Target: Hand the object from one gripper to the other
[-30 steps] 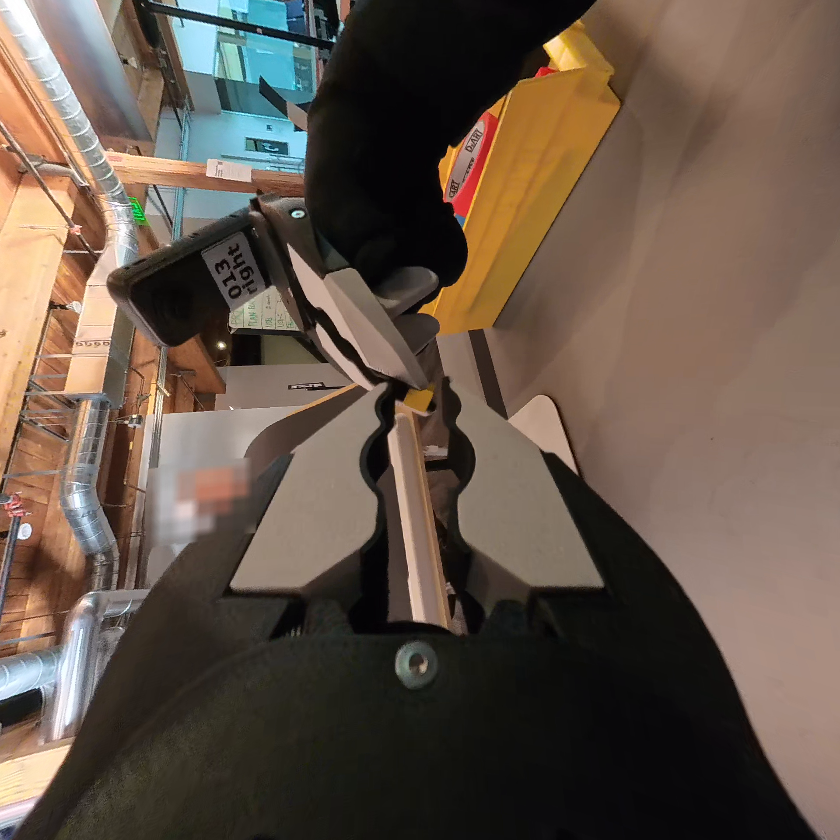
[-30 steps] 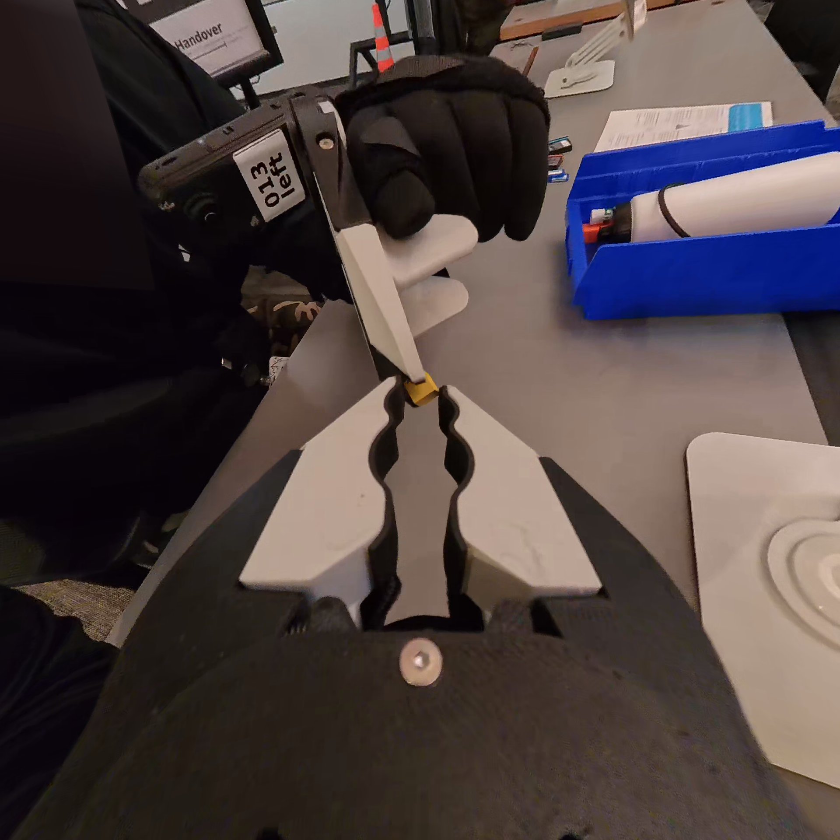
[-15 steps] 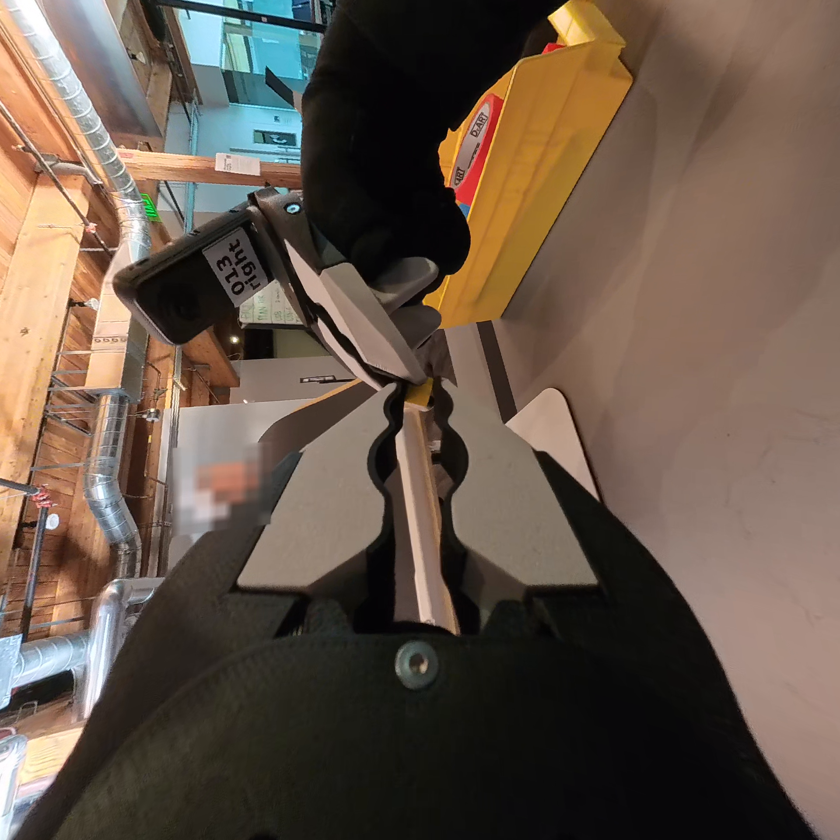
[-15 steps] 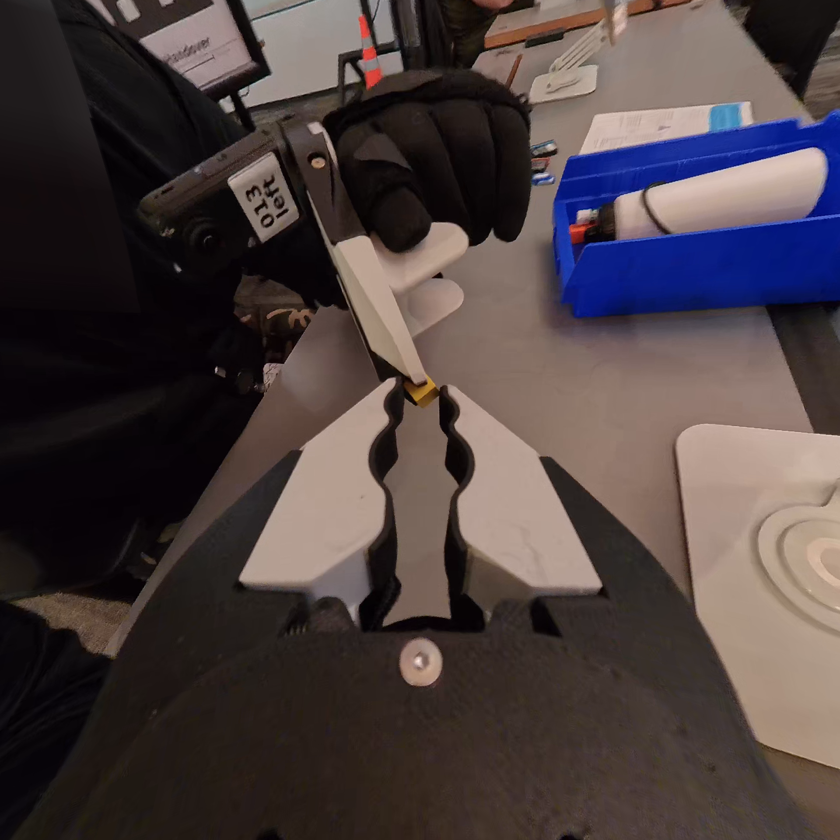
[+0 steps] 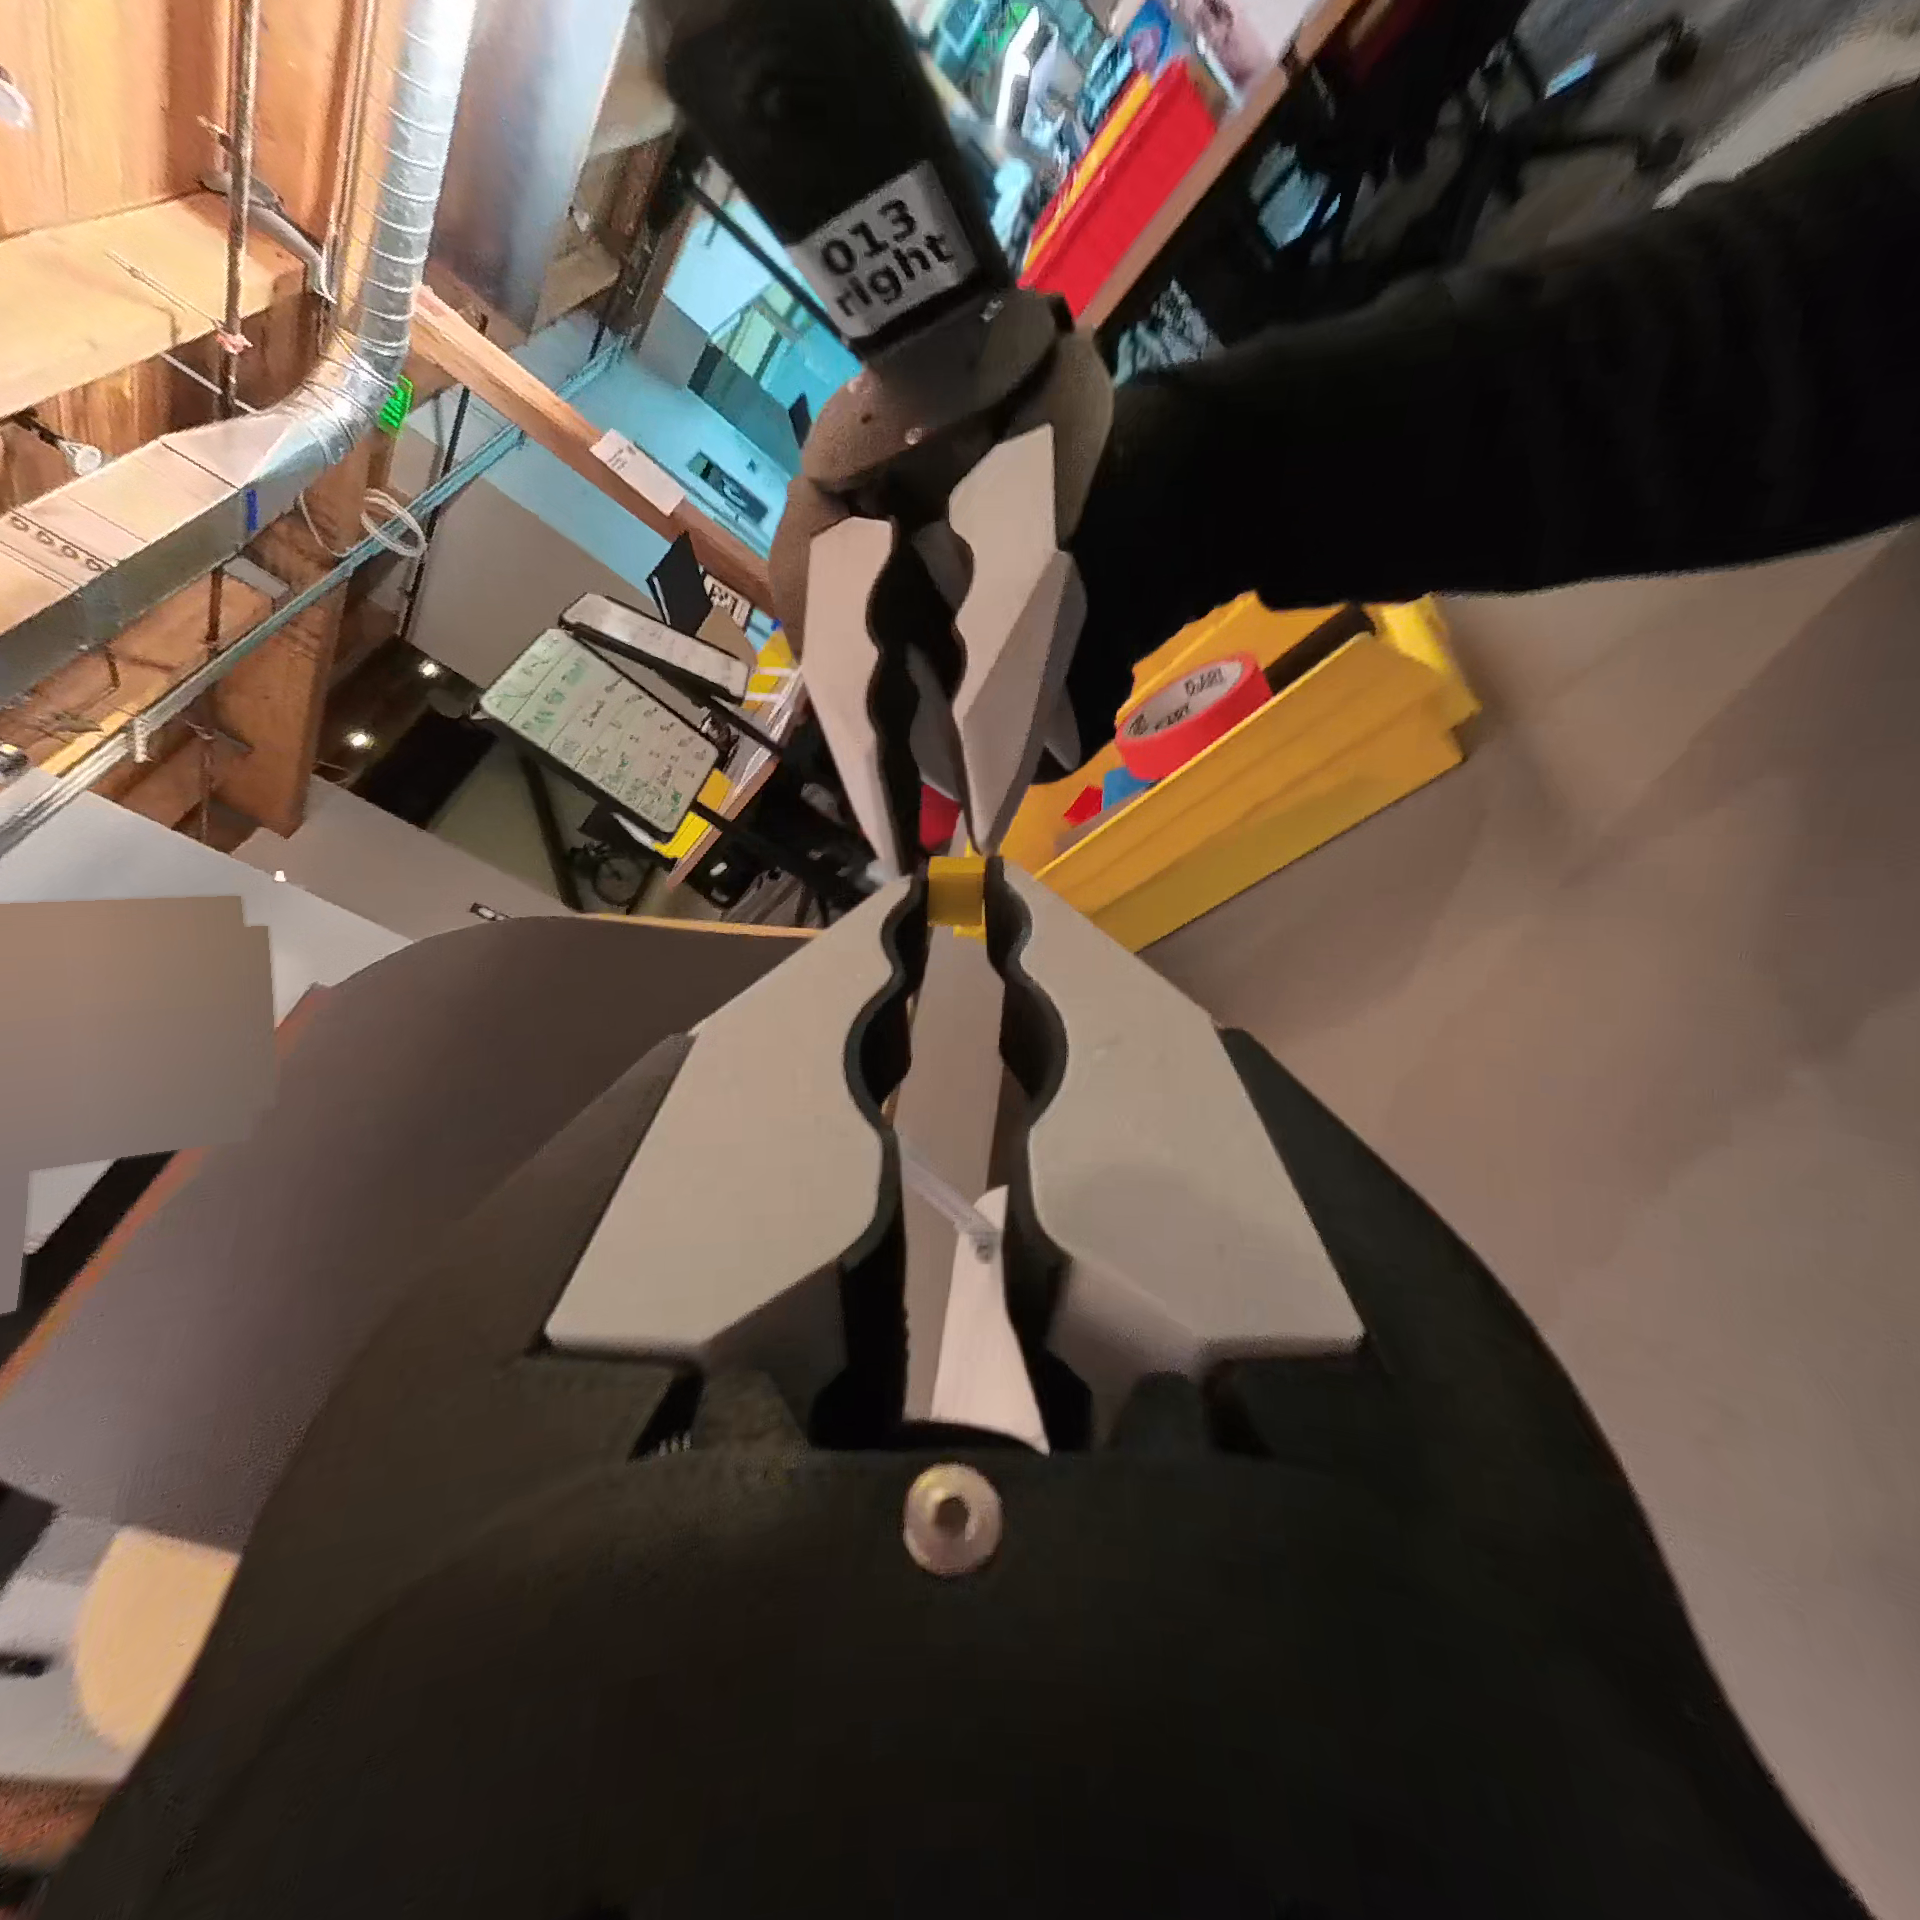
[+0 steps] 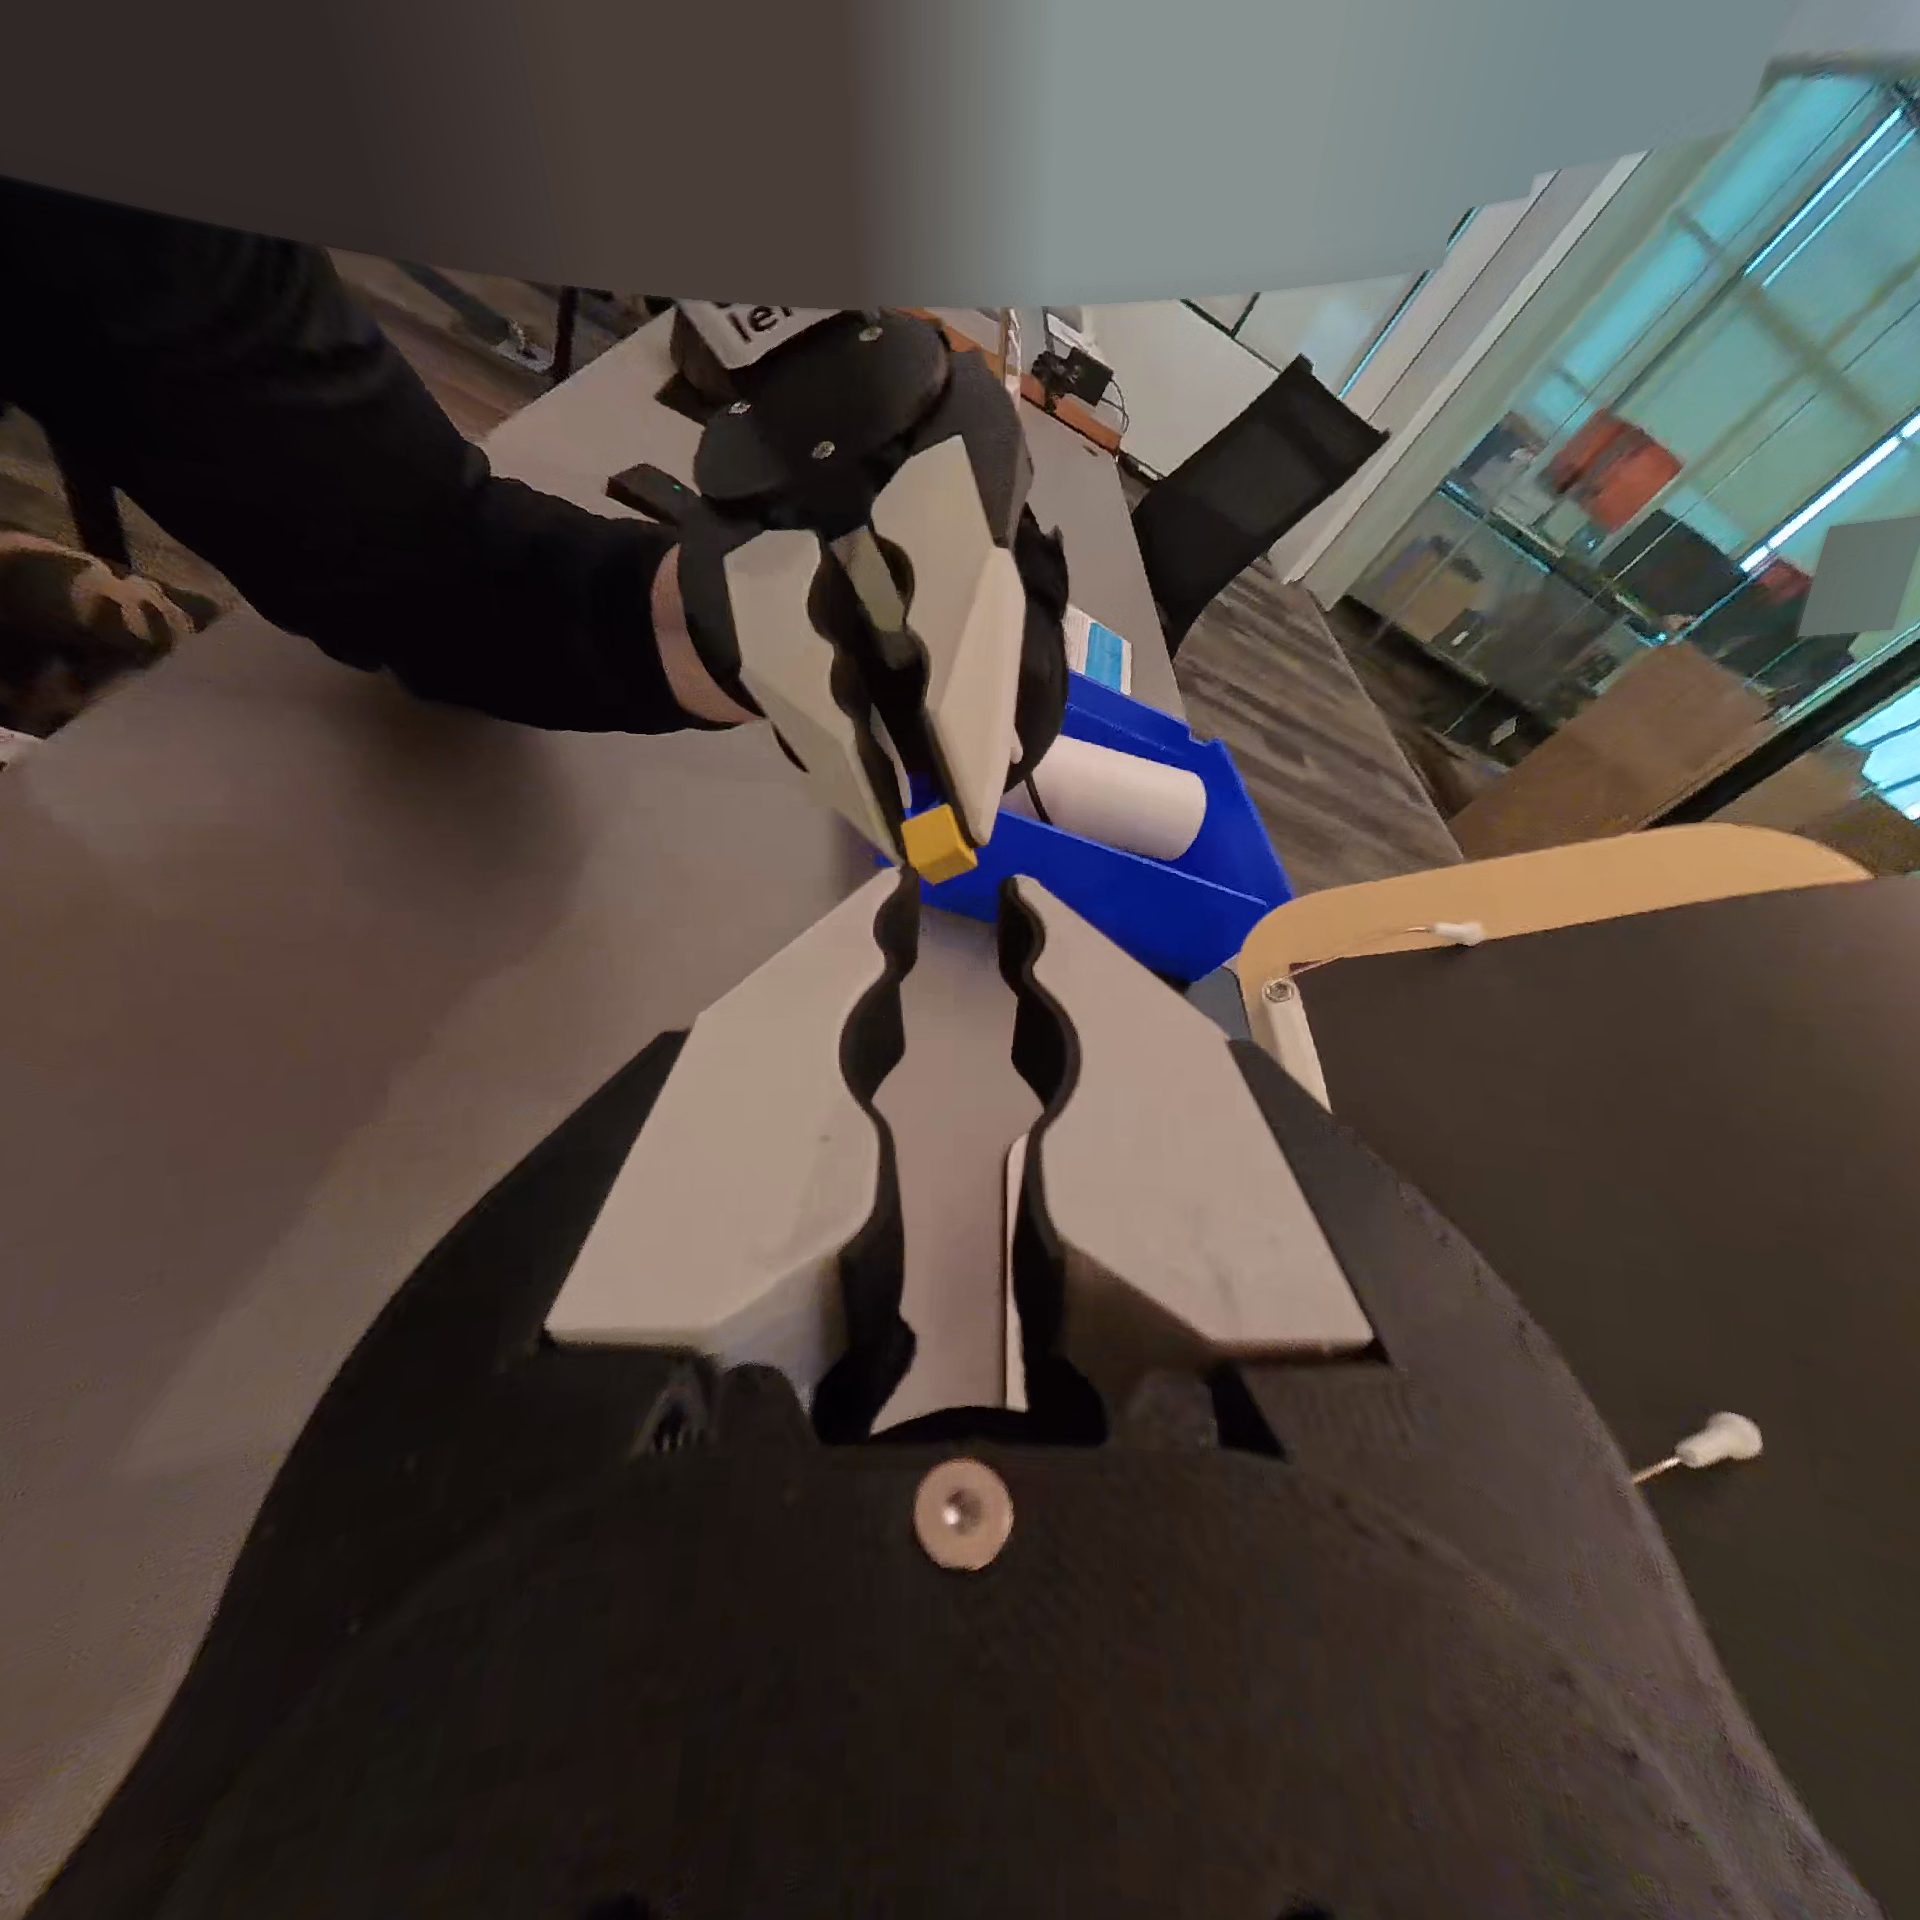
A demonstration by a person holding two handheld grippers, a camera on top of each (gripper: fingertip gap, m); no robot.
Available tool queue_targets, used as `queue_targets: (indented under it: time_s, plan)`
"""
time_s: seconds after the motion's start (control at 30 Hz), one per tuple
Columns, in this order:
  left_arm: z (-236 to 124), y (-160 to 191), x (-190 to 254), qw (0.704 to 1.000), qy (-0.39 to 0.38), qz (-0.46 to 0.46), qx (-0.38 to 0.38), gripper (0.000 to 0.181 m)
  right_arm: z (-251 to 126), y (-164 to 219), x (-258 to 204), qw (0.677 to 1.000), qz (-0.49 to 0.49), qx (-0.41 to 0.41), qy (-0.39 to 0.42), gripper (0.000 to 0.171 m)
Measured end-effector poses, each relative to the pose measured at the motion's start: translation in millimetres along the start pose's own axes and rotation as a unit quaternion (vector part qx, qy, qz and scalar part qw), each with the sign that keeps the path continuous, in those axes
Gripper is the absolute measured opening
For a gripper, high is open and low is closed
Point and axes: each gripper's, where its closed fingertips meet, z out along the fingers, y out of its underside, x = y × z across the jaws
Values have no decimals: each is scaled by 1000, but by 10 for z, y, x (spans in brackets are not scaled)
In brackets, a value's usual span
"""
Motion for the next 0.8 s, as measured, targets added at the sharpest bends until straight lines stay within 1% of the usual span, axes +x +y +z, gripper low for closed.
queue_targets:
  time_s: [0.17, 0.43, 0.8]
  plan:
    - [-37, -59, -17, 999, 13, -35, 29, 9, 25, -52, -49, 999, -36, -1, 4, 11]
    - [-48, -76, 5, 998, 25, -43, 38, 9, 56, -78, -96, 997, -72, -2, 7, 8]
    - [-71, -67, 46, 995, 55, -67, 42, 9, 81, -69, -111, 985, -160, -51, 43, 9]
